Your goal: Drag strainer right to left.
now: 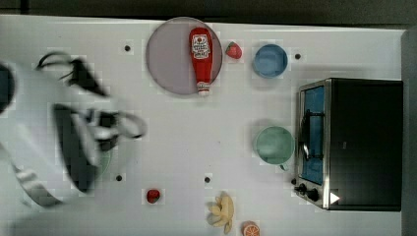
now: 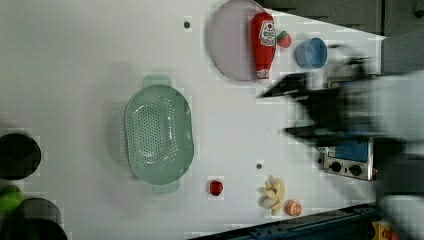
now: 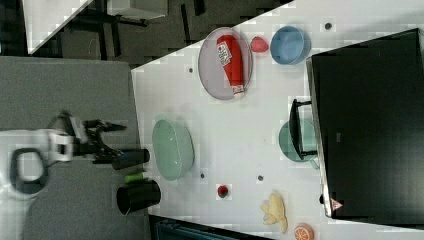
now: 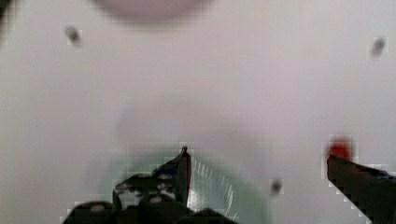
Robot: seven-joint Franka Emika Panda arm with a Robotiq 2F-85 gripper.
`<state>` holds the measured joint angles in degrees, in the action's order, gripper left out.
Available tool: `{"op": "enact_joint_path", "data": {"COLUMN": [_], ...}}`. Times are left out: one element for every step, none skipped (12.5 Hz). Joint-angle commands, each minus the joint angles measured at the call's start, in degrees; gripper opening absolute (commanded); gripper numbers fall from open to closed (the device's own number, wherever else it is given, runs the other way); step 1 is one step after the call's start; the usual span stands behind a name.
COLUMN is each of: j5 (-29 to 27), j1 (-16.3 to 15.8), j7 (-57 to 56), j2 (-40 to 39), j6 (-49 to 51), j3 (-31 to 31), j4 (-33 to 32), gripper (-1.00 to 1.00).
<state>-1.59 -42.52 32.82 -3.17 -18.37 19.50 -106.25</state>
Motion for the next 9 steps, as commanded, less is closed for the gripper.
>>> {"op": "enact_joint_path", "data": {"j5": [8.00,10.22,11.19,11.18,11.18,11.19,11.18,11.18,11.18], "j1": [5.20,5.39,5.48,5.49,5.50,5.53,5.52,5.54,5.53], "j7": [-24.16,-27.89,-29.62,-30.17,-30.17,-30.17,-30.17,-30.17,-30.17], "j2": [10.78,13.04,14.67,15.74,16.32,16.36,16.12,15.88,15.70], "j6": [4.81,6.18,7.44,8.20,9.20,10.08,10.23,10.22,10.22], "j3": [11.84,14.54,16.92,18.81,19.95,20.57,21.08,21.36,21.49], "j4": [0.31,0.26,0.21,0.13,-0.01,-0.05,-0.05,-0.06,-0.06], "gripper": [1.00,1.00,1.00,1.00,1.00,1.00,1.00,1.00,1.00]}}
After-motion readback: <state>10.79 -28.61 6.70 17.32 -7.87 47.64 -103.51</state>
